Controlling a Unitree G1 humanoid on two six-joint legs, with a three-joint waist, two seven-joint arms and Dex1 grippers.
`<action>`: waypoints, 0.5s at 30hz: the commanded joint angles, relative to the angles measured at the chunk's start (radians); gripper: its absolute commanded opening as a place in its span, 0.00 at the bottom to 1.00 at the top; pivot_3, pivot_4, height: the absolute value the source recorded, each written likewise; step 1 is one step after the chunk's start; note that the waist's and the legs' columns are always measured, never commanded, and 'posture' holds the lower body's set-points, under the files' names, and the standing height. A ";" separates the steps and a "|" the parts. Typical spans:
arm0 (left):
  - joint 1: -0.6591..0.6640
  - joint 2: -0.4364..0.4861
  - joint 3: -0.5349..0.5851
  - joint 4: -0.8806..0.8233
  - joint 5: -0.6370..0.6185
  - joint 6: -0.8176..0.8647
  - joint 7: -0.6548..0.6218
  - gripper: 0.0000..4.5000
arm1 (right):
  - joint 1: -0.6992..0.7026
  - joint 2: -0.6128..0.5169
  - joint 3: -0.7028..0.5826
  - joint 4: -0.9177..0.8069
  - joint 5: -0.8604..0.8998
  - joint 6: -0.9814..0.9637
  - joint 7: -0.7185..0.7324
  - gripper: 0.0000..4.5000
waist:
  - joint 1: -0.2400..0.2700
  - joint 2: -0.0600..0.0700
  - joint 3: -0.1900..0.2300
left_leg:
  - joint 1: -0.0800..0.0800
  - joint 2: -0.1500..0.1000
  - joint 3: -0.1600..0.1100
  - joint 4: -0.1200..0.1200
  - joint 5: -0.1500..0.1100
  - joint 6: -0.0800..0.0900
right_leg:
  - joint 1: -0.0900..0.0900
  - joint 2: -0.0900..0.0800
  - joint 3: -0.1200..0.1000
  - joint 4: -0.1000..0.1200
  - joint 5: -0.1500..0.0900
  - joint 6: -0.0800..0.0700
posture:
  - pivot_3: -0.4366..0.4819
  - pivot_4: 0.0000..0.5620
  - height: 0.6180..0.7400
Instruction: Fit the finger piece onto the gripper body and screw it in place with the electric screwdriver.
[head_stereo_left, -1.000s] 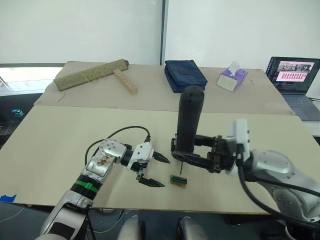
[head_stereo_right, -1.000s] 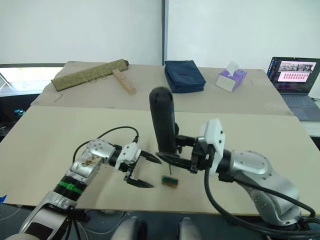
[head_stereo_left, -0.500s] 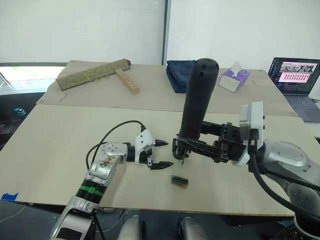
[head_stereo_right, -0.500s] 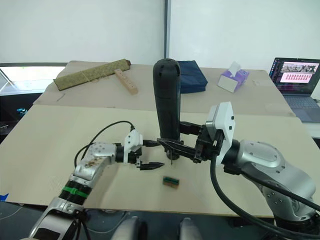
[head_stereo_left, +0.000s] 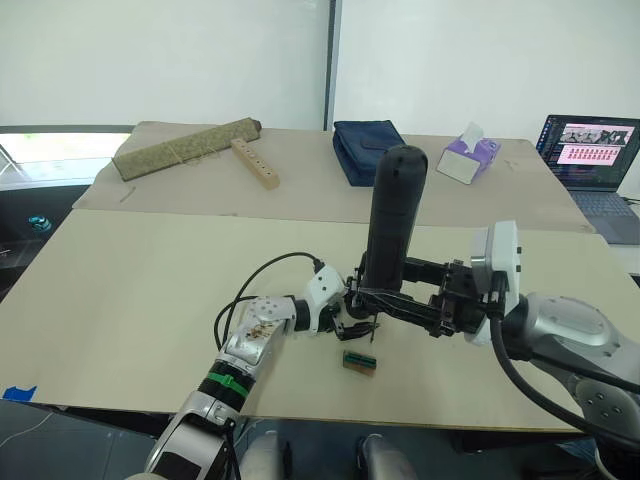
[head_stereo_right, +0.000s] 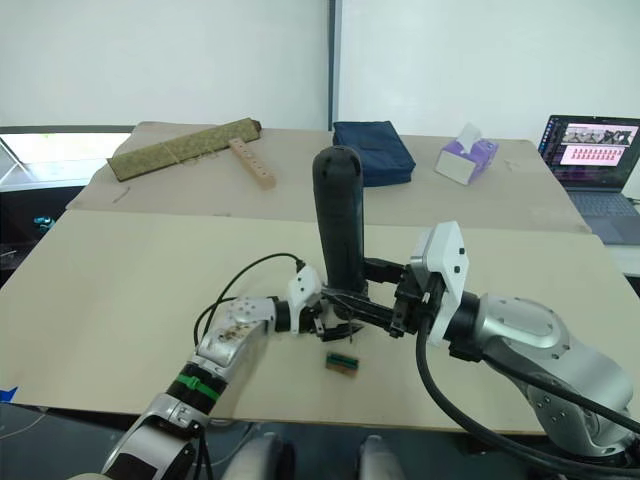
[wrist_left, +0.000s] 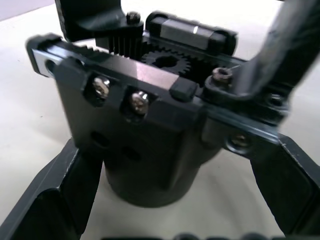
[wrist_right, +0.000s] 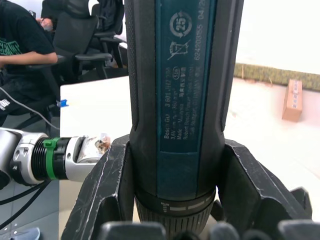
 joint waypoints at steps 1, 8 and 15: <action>-0.039 0.025 -0.029 0.057 0.030 -0.102 -0.058 0.70 | -0.003 -0.003 -0.028 -0.054 -0.005 -0.038 0.003 0.42 | 0.000 0.000 0.000 | 0.000 0.000 0.000 0.000 0.000 0.000 | 0.000 0.000 0.000 0.000 0.000 0.000 | 0.48 0.27 0.99; -0.207 0.052 -0.038 0.360 0.023 -0.371 -0.319 0.51 | 0.009 -0.015 -0.039 -0.063 -0.003 -0.034 0.025 0.42 | 0.000 0.000 0.000 | 0.000 0.000 0.002 0.000 0.000 0.000 | 0.000 0.000 0.000 -0.001 0.000 0.000 | 0.48 0.27 0.99; -0.394 0.042 -0.035 0.724 0.097 -0.519 -0.412 0.51 | 0.008 -0.032 -0.050 -0.074 0.009 -0.028 0.023 0.42 | -0.002 -0.001 0.000 | -0.002 0.000 0.005 0.000 0.000 0.000 | 0.000 0.000 -0.001 -0.002 0.000 0.000 | 0.48 0.27 0.99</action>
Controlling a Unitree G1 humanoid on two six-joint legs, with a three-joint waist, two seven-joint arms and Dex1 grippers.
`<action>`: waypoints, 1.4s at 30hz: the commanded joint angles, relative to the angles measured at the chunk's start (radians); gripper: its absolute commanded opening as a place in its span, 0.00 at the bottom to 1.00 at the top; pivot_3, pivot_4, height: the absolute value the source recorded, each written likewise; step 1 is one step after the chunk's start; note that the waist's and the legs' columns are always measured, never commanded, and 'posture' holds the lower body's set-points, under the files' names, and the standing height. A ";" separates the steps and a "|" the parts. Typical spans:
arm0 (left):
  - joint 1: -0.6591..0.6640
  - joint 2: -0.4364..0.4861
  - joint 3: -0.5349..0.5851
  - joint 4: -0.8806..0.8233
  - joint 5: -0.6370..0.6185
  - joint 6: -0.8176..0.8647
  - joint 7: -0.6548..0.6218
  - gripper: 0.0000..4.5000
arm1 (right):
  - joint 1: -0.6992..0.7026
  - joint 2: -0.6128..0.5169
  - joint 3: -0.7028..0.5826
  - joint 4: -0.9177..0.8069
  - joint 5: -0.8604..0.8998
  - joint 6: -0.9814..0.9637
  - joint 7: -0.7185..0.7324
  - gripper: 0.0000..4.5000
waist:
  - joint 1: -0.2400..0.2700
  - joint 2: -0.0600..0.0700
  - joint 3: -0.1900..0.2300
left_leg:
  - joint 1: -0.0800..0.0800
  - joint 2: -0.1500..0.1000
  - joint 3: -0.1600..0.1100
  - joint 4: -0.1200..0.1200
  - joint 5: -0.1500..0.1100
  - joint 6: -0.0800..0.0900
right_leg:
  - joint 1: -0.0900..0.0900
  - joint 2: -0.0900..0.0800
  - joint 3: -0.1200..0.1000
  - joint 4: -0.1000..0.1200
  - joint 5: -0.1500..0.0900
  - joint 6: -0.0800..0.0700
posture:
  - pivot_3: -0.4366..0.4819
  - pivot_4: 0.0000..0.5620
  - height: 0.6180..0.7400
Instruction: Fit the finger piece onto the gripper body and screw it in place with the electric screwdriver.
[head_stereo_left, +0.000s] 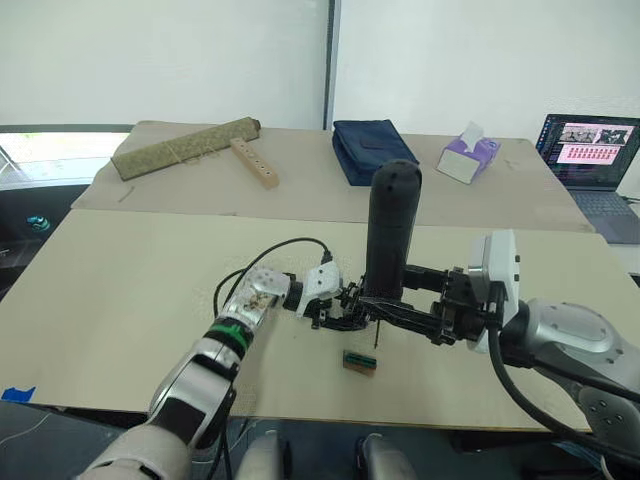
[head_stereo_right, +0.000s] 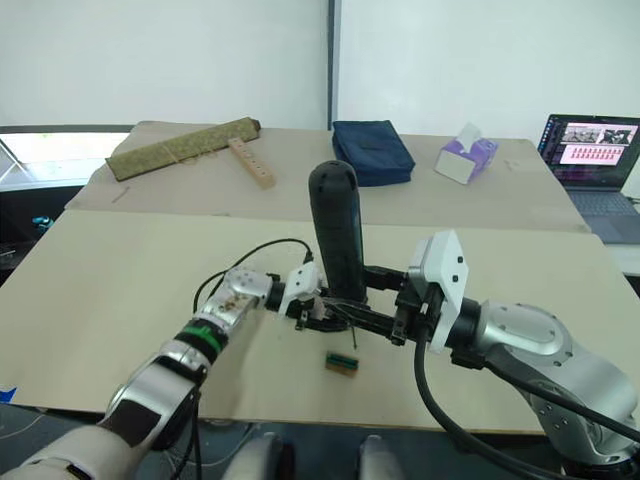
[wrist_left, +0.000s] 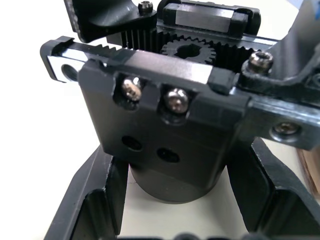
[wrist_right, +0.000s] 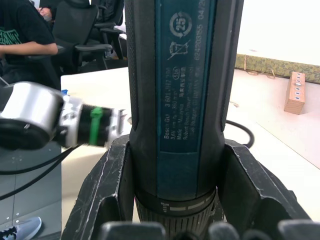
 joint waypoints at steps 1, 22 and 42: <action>-0.046 0.003 0.006 0.125 0.053 -0.059 -0.003 0.51 | -0.017 -0.011 -0.045 -0.048 0.025 -0.028 0.001 0.42 | -0.002 0.000 0.000 | 0.000 0.000 0.000 0.000 0.000 0.000 | 0.000 0.000 0.000 0.000 0.000 0.000 | 0.48 0.27 0.99; 0.352 0.010 0.097 -0.604 -0.013 0.421 0.255 1.00 | -0.010 -0.011 -0.044 -0.061 0.055 -0.027 -0.014 0.42 | -0.005 0.000 0.000 | 0.002 0.001 -0.006 0.000 0.000 0.000 | 0.001 -0.001 0.001 0.001 0.000 0.000 | 0.48 0.27 0.99; 0.274 -0.038 0.044 -0.507 -0.026 0.320 0.231 0.52 | -0.019 -0.019 -0.044 -0.047 0.053 -0.024 -0.024 0.42 | 0.007 0.000 0.000 | 0.002 -0.001 -0.006 0.000 0.000 0.000 | 0.002 -0.001 0.000 0.001 0.000 0.000 | 0.48 0.27 0.99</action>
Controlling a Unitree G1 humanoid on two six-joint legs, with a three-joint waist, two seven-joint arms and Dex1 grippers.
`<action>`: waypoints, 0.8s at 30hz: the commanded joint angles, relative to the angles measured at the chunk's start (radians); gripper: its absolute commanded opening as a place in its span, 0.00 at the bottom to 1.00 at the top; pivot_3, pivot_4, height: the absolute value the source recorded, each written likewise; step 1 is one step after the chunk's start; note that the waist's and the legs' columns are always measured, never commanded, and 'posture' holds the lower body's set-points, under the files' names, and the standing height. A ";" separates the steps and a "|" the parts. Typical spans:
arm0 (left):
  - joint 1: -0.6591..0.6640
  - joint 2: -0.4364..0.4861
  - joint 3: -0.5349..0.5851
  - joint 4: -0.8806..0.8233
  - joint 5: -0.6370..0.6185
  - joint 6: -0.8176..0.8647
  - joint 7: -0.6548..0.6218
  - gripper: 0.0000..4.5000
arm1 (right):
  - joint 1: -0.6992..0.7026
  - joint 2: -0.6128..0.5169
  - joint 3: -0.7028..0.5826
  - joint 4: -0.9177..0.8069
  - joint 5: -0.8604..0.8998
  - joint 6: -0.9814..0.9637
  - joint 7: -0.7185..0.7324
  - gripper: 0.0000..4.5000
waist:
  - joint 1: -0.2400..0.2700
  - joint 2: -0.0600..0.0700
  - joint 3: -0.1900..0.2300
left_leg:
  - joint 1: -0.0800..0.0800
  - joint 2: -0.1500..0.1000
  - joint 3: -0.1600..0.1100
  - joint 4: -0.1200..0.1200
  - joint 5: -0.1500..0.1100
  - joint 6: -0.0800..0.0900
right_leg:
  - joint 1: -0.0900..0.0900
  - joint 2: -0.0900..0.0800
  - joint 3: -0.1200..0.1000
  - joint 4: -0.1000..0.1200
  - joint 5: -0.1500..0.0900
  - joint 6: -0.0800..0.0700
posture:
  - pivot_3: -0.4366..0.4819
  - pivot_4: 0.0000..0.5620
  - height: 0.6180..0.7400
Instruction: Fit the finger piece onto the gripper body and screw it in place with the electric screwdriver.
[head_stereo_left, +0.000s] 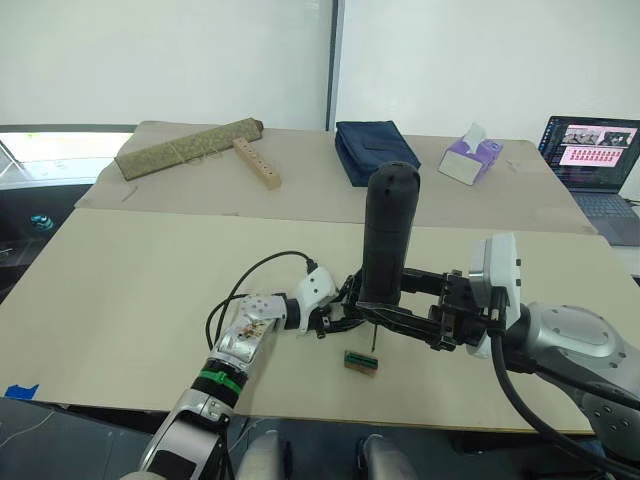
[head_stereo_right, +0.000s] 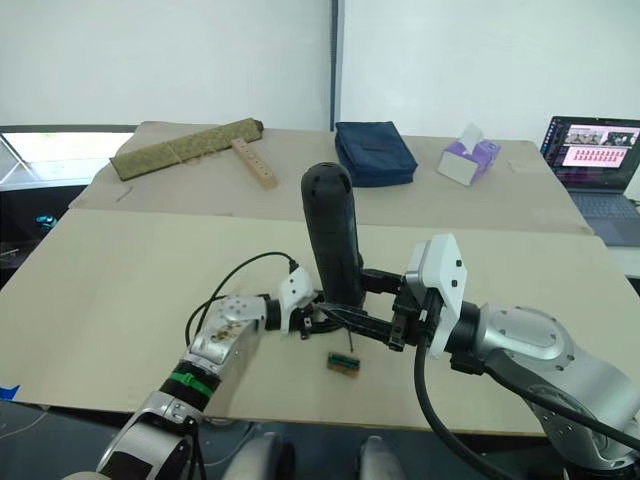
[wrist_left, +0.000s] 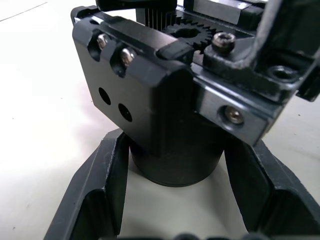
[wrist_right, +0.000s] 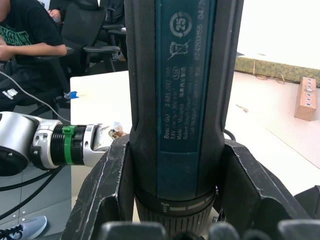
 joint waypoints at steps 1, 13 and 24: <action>-0.071 -0.021 -0.030 0.062 -0.021 -0.071 -0.088 0.52 | -0.026 -0.013 -0.047 -0.019 0.023 -0.021 0.000 0.42 | 0.000 0.000 0.000 | 0.000 0.000 0.001 0.000 0.000 0.000 | 0.000 0.000 0.000 0.000 0.000 0.000 | 0.48 0.27 0.99; -0.217 -0.049 -0.019 0.345 -0.007 -0.229 -0.192 1.00 | -0.079 -0.050 -0.029 0.003 0.075 -0.002 0.013 0.42 | -0.004 0.000 0.000 | -0.003 0.000 0.001 0.000 0.000 0.000 | -0.002 0.000 -0.001 -0.001 0.000 0.000 | 0.48 0.27 0.99; -0.190 -0.050 0.010 0.359 -0.014 -0.276 -0.220 0.71 | -0.227 -0.038 -0.001 0.052 0.147 0.061 -0.024 0.42 | -0.007 0.000 0.000 | -0.003 0.000 -0.001 0.000 0.000 0.000 | -0.002 0.000 -0.001 0.000 0.000 0.000 | 0.48 0.27 0.99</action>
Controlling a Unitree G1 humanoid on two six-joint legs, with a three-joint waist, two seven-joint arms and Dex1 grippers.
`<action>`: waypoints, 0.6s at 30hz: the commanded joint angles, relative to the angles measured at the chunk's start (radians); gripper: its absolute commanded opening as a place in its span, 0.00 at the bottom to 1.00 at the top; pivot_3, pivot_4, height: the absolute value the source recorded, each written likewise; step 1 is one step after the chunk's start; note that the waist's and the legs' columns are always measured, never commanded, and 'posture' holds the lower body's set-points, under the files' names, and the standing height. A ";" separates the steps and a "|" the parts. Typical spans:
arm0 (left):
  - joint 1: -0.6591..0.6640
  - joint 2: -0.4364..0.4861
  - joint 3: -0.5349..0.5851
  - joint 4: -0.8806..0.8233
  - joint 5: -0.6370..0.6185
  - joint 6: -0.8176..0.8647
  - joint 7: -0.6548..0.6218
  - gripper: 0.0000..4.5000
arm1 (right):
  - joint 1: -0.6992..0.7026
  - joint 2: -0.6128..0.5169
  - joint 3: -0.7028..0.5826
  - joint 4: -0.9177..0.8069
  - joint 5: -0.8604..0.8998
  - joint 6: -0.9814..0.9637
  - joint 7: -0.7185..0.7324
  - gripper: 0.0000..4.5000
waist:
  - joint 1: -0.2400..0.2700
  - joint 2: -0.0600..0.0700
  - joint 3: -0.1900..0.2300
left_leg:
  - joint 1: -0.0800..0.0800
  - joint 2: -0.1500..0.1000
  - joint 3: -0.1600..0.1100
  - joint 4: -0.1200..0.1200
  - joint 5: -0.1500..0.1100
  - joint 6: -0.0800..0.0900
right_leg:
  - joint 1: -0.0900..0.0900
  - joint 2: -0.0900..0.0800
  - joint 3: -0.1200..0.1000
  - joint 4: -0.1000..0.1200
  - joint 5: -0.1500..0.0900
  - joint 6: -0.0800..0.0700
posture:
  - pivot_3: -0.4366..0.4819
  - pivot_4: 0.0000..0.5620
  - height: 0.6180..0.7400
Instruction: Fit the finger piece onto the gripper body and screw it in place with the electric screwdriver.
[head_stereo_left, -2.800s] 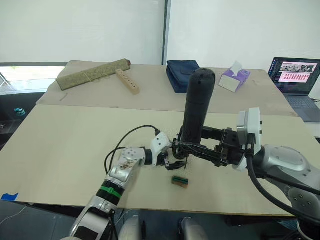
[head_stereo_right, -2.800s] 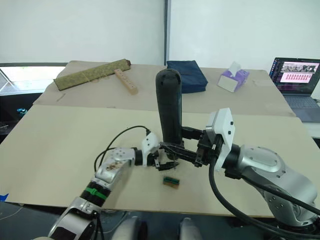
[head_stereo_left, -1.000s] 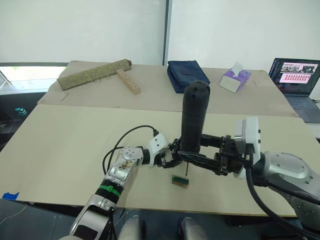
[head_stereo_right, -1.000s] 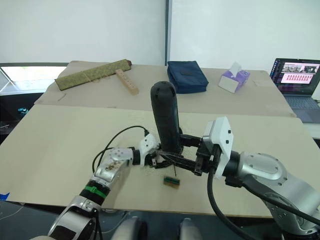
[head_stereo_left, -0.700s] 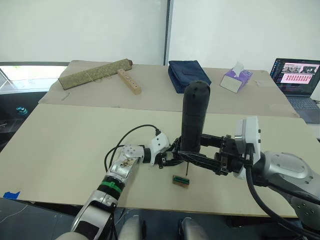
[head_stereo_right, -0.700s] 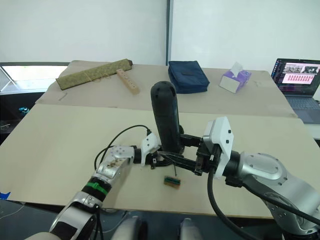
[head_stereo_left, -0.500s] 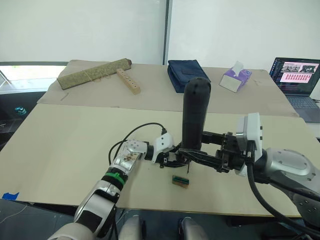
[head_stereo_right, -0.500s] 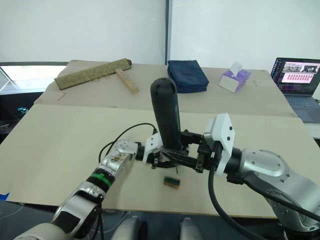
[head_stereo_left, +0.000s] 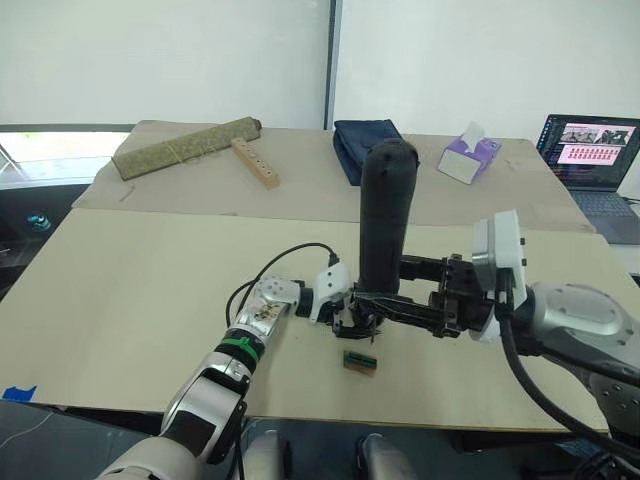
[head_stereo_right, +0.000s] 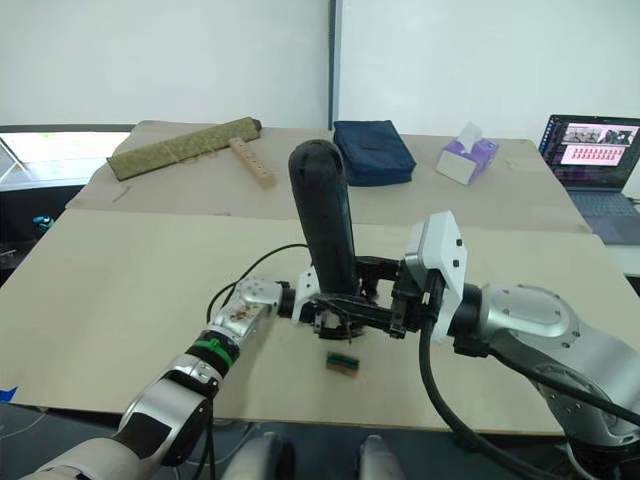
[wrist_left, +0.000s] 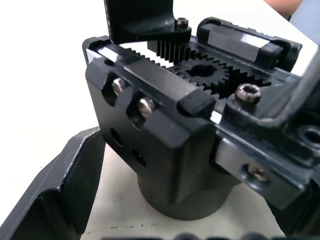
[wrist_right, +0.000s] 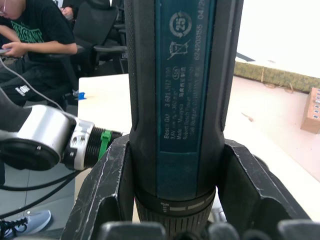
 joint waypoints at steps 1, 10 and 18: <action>0.001 0.002 0.010 -0.008 -0.021 -0.025 -0.032 0.60 | -0.090 0.011 -0.007 0.005 0.073 0.023 -0.042 0.42 | -0.003 0.000 0.000 | 0.000 0.000 0.000 0.000 0.000 0.000 | 0.000 0.000 0.000 0.000 0.000 0.000 | 0.48 0.27 0.99; 0.005 0.008 0.002 0.004 0.005 -0.032 -0.023 0.52 | -0.215 0.039 0.031 0.053 0.139 0.091 -0.118 0.42 | -0.002 0.000 0.000 | -0.001 0.000 0.000 0.000 0.000 0.000 | -0.001 0.000 0.000 0.000 0.000 0.000 | 0.48 0.27 0.99; 0.007 0.015 0.010 0.005 0.004 -0.031 -0.013 0.52 | -0.283 0.078 0.069 0.089 0.081 0.090 -0.142 0.42 | -0.004 0.000 0.000 | 0.000 0.001 0.000 0.000 0.000 0.000 | -0.001 0.000 0.000 0.001 0.000 0.000 | 0.48 0.27 0.99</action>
